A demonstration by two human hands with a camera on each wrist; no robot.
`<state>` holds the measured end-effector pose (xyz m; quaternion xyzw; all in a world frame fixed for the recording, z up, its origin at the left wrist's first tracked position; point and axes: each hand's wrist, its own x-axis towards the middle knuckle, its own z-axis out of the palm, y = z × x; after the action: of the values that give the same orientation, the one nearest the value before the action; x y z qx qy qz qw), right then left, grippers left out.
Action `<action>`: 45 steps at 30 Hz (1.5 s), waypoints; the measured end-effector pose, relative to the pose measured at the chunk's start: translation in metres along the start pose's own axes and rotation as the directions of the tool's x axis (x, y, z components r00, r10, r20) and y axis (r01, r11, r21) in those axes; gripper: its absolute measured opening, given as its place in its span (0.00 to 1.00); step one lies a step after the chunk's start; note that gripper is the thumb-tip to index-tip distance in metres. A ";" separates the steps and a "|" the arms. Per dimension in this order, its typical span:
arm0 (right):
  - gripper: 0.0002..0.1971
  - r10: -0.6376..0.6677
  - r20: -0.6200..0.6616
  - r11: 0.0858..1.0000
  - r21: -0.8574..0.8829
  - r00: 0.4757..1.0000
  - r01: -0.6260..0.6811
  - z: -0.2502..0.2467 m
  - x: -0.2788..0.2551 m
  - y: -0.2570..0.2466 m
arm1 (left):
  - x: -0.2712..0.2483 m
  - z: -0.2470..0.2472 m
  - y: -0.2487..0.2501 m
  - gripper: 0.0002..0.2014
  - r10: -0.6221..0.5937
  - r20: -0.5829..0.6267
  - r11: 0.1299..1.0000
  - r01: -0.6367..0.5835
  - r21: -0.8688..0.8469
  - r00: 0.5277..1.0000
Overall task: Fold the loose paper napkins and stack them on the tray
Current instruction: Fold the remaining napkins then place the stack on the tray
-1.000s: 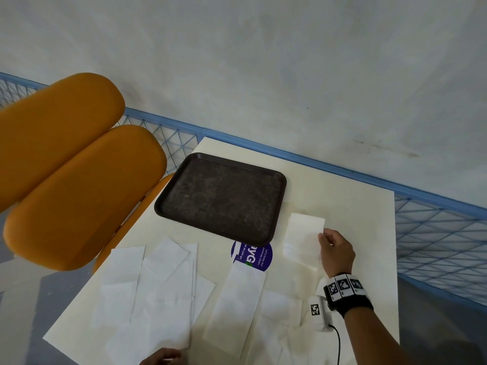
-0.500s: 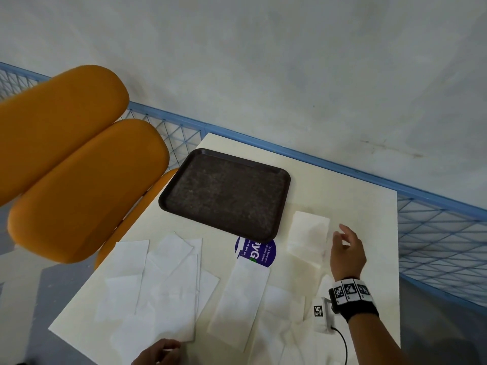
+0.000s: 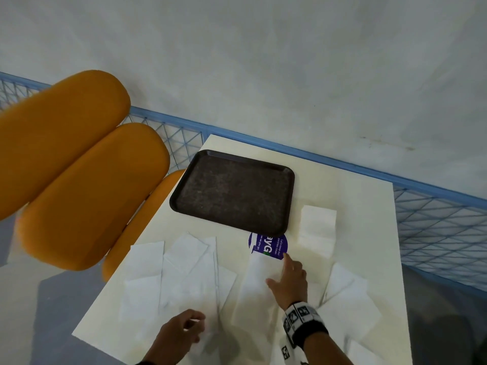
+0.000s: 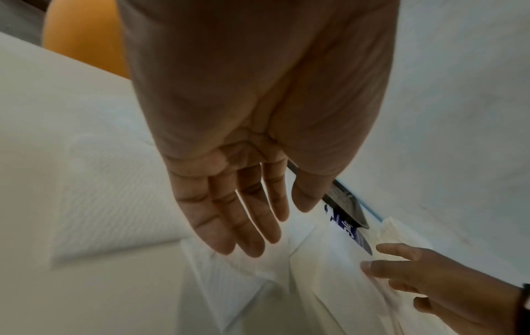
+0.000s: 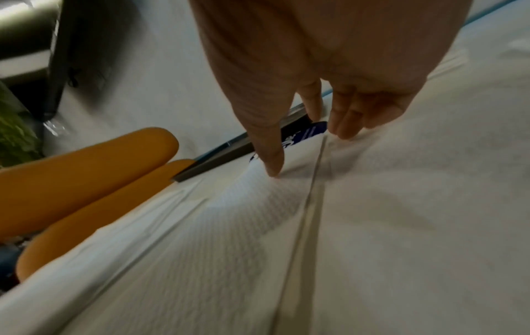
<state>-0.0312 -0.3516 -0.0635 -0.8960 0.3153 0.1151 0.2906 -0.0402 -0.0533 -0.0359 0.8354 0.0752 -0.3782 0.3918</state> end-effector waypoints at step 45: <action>0.17 -0.618 -0.124 0.300 0.875 0.776 0.379 -0.285 -0.182 -0.126 | -0.120 -0.056 0.224 0.11 0.773 0.062 0.588 -0.676 -0.443 0.632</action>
<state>-0.0858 -0.3501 0.2931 -0.6534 -0.0054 -0.0505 0.7553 0.0022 -0.1455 0.2039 0.6450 -0.2526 -0.2626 0.6718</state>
